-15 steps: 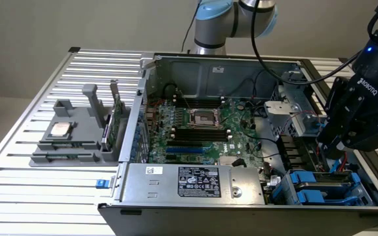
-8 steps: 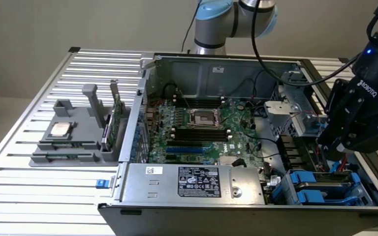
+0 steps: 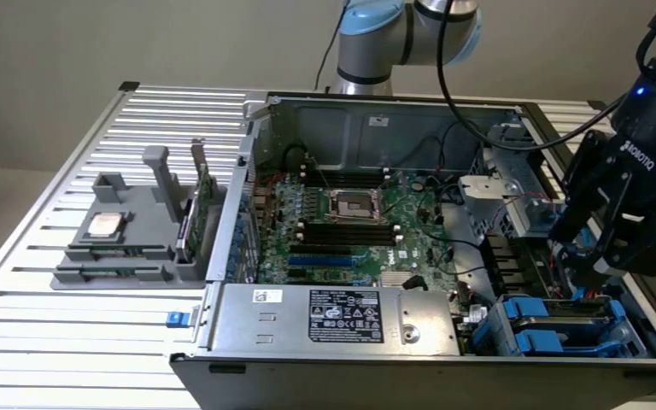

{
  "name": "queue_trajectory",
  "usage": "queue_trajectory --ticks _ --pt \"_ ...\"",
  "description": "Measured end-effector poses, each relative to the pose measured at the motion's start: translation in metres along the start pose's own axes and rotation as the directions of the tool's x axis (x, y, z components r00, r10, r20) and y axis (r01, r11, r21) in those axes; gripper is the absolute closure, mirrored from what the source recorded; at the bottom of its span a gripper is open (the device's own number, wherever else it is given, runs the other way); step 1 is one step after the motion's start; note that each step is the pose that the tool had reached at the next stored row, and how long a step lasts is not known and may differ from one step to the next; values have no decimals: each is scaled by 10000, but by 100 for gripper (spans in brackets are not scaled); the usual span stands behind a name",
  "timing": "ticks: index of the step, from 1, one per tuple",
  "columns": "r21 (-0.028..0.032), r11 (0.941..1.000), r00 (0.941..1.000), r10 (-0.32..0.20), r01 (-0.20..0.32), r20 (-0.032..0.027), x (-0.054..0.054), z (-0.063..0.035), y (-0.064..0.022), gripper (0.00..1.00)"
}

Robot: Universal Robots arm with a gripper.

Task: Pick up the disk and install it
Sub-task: 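Insert the first disk wire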

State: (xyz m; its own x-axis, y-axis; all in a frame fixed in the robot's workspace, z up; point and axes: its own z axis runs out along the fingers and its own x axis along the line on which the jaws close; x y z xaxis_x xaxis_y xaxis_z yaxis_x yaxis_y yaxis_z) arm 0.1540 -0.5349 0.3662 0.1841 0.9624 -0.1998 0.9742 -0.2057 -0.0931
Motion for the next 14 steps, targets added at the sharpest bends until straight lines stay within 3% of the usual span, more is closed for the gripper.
queue_trajectory --ticks 3,14 --pt "1 10000 10000 9 -9 1 2 8 1 26" --pt "6 10000 10000 14 -14 4 -35 28 11 26"
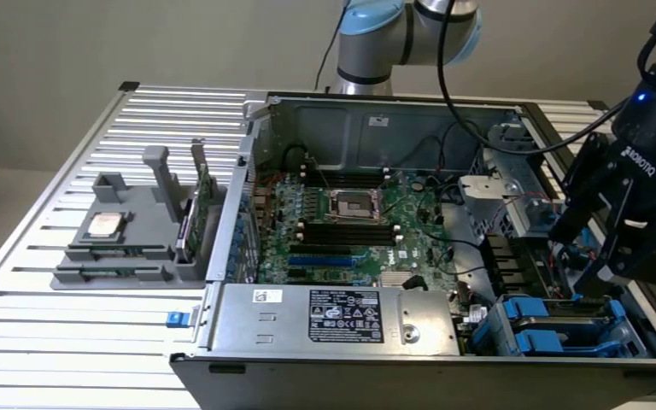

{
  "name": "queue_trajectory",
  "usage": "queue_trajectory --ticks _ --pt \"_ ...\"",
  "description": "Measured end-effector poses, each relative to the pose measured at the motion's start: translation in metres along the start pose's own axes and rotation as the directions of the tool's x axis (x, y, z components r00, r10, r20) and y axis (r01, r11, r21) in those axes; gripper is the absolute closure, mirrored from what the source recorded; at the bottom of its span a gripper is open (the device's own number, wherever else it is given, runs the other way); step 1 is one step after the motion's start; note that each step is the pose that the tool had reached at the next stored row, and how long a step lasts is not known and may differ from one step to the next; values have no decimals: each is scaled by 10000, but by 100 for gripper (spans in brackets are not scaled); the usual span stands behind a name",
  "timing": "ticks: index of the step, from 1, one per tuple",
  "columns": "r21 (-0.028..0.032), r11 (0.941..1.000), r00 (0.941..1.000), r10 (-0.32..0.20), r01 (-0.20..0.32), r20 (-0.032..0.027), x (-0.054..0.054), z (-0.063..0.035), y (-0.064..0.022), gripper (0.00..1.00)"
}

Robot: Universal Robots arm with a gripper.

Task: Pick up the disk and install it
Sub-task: 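Insert the first disk wire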

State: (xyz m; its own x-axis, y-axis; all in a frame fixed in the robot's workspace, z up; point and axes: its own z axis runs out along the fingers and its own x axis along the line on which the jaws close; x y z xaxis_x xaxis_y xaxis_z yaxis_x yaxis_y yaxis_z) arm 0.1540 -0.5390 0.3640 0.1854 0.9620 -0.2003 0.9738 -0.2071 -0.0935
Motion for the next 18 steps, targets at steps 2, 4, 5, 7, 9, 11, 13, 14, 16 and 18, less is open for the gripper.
queue_trajectory --ticks 2,4,5,7,9,11,13,14,16,18 --pt "1 10000 10000 0 0 4 -3 2 0 26" --pt "3 10000 10000 1 -1 14 -5 3 1 28" --pt "4 10000 10000 3 -3 24 -5 4 0 28" --pt "8 10000 10000 4 -4 37 -6 5 0 41" --pt "12 10000 10000 3 -3 49 -5 8 1 53" --pt "18 10000 10000 2 -2 59 -5 9 2 58" --pt "25 10000 10000 2 -2 68 -5 11 2 65" --pt "28 10000 10000 2 -2 72 -5 12 2 70" --pt "35 10000 10000 1 -1 78 -5 13 2 82" --pt "43 10000 10000 -1 0 86 -5 13 2 82"
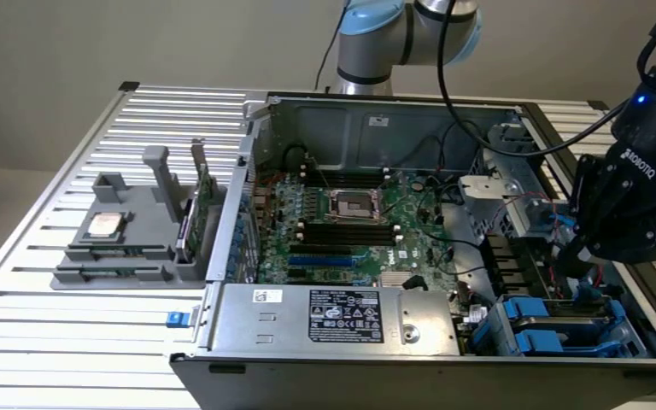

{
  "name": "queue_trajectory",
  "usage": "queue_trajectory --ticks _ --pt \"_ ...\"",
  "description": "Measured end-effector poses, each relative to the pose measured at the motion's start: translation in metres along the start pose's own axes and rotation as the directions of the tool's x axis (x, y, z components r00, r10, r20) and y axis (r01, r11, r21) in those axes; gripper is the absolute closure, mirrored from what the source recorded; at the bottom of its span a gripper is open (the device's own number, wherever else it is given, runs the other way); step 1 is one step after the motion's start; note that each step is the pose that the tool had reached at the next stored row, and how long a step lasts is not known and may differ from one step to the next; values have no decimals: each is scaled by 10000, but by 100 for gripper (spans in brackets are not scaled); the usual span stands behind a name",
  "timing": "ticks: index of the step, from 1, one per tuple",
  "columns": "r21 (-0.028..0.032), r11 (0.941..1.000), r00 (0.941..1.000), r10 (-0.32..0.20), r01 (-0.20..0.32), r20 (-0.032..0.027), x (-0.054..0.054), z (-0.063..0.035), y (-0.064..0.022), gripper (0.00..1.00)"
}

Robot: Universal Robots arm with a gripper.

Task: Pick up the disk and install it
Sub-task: 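Insert the first disk wire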

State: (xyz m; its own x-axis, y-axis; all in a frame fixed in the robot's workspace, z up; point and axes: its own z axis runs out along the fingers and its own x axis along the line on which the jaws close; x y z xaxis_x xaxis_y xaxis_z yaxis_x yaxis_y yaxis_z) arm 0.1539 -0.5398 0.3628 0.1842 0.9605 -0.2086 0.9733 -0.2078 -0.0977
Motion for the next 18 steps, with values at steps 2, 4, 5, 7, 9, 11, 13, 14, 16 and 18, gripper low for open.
queue_trajectory --ticks 2,4,5,7,9,11,13,14,16,18 --pt "1 10000 10000 0 0 0 0 0 0 89" --pt "2 10000 10000 -1 1 -1 0 -2 0 89" --pt "1 10000 10000 0 0 0 -1 -3 0 89" --pt "1 10000 10000 -1 1 4 -1 -6 -3 87" --pt "0 10000 10000 0 0 5 -4 -10 -9 80" --pt "1 10000 10000 1 -1 7 -6 -13 -16 69" --pt "0 10000 10000 0 0 7 -7 -15 -21 69" --pt "0 10000 10000 0 0 8 -8 -18 -22 62" --pt "-1 10000 10000 1 -1 10 -11 -27 -25 62" --pt "-1 10000 10000 1 -1 10 -15 -48 -28 62"
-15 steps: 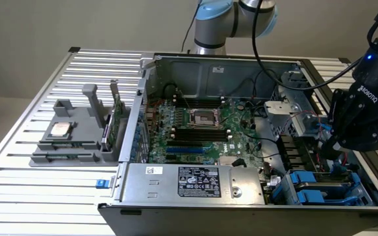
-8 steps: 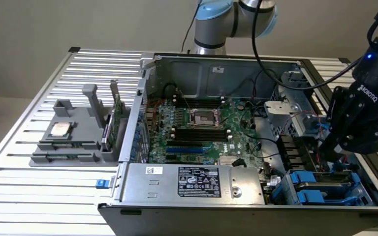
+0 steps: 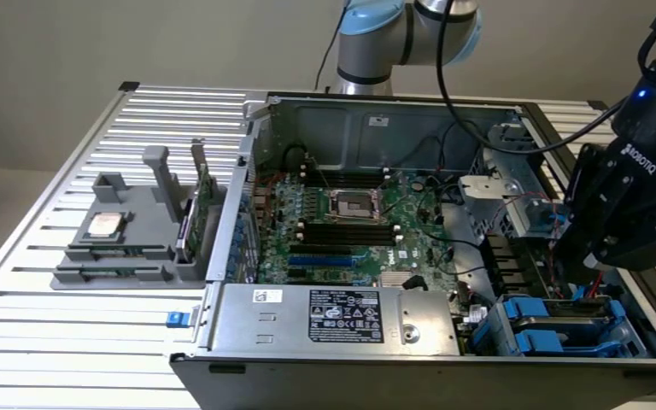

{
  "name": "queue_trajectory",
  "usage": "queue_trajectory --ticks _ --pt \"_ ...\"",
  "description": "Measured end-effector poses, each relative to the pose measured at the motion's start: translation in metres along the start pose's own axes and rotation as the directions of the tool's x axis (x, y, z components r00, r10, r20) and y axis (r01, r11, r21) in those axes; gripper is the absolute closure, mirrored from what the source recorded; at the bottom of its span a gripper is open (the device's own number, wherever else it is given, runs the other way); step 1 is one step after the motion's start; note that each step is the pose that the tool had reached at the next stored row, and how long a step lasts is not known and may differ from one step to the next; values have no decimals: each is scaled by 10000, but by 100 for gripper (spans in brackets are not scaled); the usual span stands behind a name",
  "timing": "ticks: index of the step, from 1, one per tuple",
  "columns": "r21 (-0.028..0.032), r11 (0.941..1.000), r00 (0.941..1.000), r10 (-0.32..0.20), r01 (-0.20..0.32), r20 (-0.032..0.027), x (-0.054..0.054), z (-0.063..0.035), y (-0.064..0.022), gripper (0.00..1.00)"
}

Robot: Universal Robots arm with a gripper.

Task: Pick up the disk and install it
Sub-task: 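Insert the first disk wire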

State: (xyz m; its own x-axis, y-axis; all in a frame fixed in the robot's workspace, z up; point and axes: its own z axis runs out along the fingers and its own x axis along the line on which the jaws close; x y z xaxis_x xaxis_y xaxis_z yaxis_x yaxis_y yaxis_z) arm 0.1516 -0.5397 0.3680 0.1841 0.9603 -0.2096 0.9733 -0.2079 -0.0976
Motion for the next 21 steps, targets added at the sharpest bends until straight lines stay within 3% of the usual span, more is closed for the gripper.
queue_trajectory --ticks 21 --pt "4 10000 10000 -2 2 -13 21 -25 -7 62"
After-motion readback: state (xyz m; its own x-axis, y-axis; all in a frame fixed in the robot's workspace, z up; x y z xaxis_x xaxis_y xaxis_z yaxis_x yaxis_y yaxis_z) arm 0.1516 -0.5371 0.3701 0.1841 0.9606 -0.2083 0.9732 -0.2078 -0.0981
